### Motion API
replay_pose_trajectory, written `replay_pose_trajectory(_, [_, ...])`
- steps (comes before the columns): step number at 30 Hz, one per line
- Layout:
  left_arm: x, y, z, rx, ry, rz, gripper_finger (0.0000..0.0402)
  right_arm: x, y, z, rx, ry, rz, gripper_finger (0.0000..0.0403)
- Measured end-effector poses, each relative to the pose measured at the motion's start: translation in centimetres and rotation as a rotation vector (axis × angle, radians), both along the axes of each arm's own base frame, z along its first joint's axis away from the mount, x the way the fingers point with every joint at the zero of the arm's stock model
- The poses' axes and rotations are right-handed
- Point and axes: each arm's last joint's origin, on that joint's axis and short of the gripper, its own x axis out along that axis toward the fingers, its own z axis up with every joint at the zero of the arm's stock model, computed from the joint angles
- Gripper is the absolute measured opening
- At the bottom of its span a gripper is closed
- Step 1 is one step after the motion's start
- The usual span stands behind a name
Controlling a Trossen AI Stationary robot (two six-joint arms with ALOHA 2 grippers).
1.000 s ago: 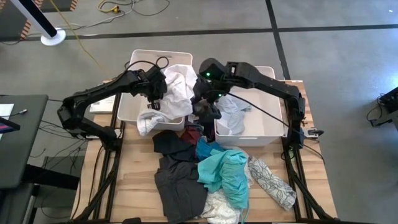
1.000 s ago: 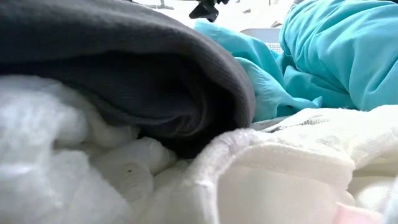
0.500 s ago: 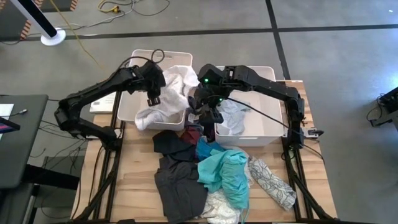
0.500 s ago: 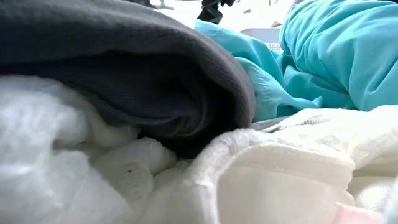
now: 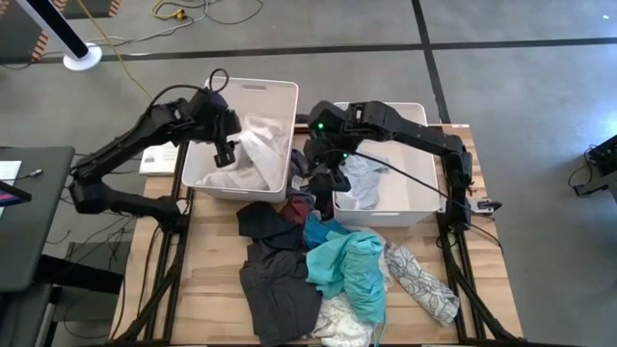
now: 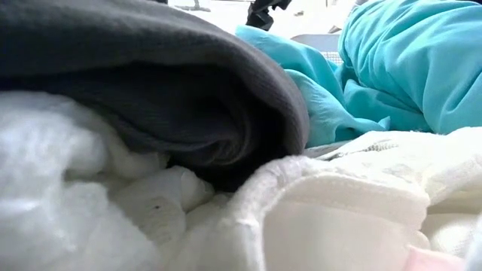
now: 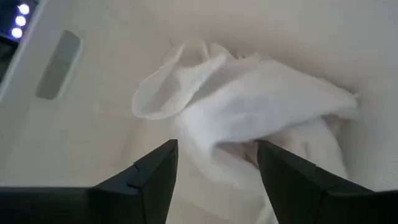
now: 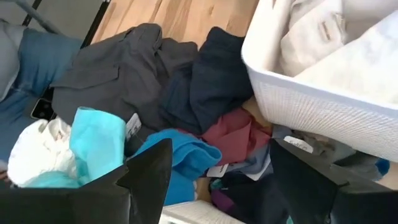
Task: Sort clothes
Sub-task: Put the black pants into the right white laundry bin
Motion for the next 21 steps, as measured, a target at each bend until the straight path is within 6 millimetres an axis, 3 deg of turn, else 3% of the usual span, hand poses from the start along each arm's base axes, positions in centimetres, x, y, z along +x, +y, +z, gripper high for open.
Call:
replay_pose_trajectory(6, [0.8, -1.4, 0.2, -0.195, -0.144, -0.175, 0.0212, -0.1, 1.3, -0.2, 0.009, 0.043, 0.040, 0.0286])
replay_pose_trajectory(11, [2.2, -3.3, 0.6, -0.247, -0.223, -0.342, 0.0212, -0.5, 3.0, -0.5, 0.023, 0.112, 0.083, 0.0286])
replay_pose_trajectory(21, [4.5, -8.6, 0.8, -0.269, -0.243, -0.594, 0.0212, -0.7, 9.5, -0.7, 0.047, 0.188, 0.212, 0.0286])
